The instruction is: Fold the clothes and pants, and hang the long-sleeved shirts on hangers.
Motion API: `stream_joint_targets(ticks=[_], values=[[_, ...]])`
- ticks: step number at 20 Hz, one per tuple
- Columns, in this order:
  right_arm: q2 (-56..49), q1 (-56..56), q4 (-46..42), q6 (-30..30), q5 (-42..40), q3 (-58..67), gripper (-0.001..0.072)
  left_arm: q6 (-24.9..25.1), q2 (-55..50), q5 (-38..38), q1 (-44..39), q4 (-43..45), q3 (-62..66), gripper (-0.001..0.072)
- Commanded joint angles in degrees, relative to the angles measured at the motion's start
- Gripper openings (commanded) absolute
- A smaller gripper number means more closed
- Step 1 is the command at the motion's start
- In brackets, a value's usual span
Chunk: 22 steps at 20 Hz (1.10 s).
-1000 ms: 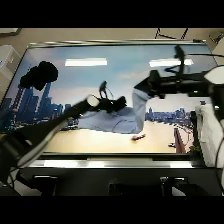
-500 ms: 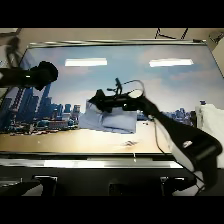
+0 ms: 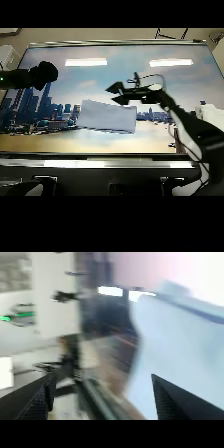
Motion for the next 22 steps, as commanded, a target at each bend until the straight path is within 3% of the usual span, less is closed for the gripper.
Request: stream_joint_targets(ticks=[1,3,6,9,11,14,15,16,19,22], values=[[5.2,-12.5,-39.8,14.7,18.2,-2.0,0.0682,0.3,0.3,-0.5,0.1,0.1,0.0,0.0027],[6.2,-14.6,-40.0,14.3,18.3,-8.1,0.0681,0.3,0.3,-0.5,0.1,0.1,0.0,0.0027],[6.1,-12.8,-22.9,2.8,9.9,-16.9,0.0679,0.1,0.3,-0.5,0.1,-0.7,0.0,0.0027],[4.7,-9.8,-16.6,-1.6,5.6,-19.2,0.0673,0.1,0.3,-0.5,0.1,-2.0,0.0,0.0027],[3.7,-7.5,-16.2,-1.7,2.8,-19.2,0.0565,0.1,0.3,-0.5,0.1,-2.6,0.0,0.0027],[3.2,-5.8,-11.5,-4.8,2.1,-19.1,0.0494,0.1,0.3,-0.5,0.1,-2.7,0.0,0.0027],[3.3,-6.4,-9.4,-8.0,3.8,-18.7,0.0323,0.1,0.3,-0.5,0.1,-2.7,0.0,0.0027],[3.3,-7.3,-8.7,-9.0,5.8,-17.5,0.0038,0.1,0.3,-0.5,0.1,-2.7,0.0,0.0028],[4.1,-13.9,-8.4,-10.2,15.2,-10.1,0.0043,0.1,0.3,-0.5,0.1,-2.6,0.0,0.0028],[7.7,-23.5,-11.5,-4.0,20.9,-0.1,0.0043,0.1,0.3,-0.5,0.1,-2.7,0.0,0.0027]])
